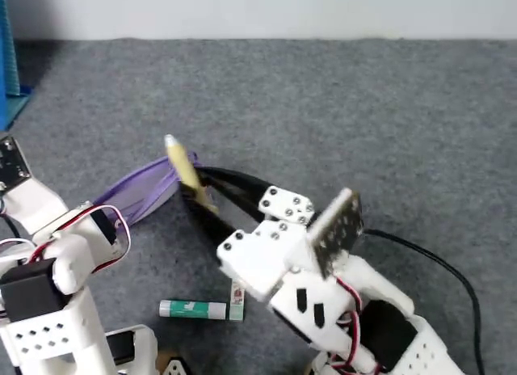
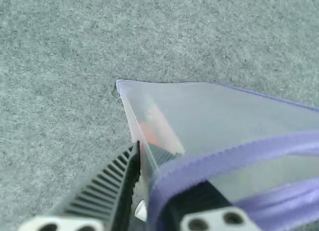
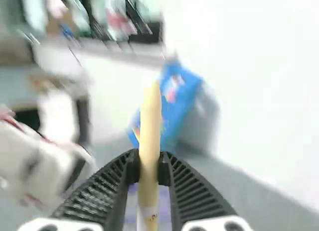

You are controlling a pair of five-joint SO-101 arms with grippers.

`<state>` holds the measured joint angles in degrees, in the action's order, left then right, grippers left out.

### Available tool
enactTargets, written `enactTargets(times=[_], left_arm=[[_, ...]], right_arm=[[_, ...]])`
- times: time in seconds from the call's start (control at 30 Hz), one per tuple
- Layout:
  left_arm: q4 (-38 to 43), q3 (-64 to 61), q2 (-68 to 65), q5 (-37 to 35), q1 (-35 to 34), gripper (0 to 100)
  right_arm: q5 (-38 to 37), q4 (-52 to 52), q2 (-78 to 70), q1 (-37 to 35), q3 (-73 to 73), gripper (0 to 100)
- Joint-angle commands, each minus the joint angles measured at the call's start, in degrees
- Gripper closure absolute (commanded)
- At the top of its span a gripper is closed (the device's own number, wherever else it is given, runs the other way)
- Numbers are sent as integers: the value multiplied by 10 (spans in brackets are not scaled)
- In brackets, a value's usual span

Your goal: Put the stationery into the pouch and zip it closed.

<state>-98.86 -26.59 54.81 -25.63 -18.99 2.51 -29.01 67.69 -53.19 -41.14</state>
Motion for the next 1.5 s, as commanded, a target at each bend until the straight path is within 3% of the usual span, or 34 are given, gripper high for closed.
enactTargets(times=[0.0,0.27,0.63,0.97,1.03,1.23,1.47], left_arm=[[0,4,2,7,3,989],[-1,2,2,9,3,989],[1,2,2,25,2,989],[1,2,2,26,0,989],[1,2,2,26,0,989],[1,2,-1,26,0,989],[2,12,1,28,-2,989]], right_arm=[[3,112,-44,-29,13,991],[1,335,-168,-29,13,991],[-1,517,-311,6,-47,991],[-39,534,-275,15,-143,977],[-52,499,-255,14,-146,913],[-21,268,-160,23,-130,672],[59,-12,-38,65,-109,719]])
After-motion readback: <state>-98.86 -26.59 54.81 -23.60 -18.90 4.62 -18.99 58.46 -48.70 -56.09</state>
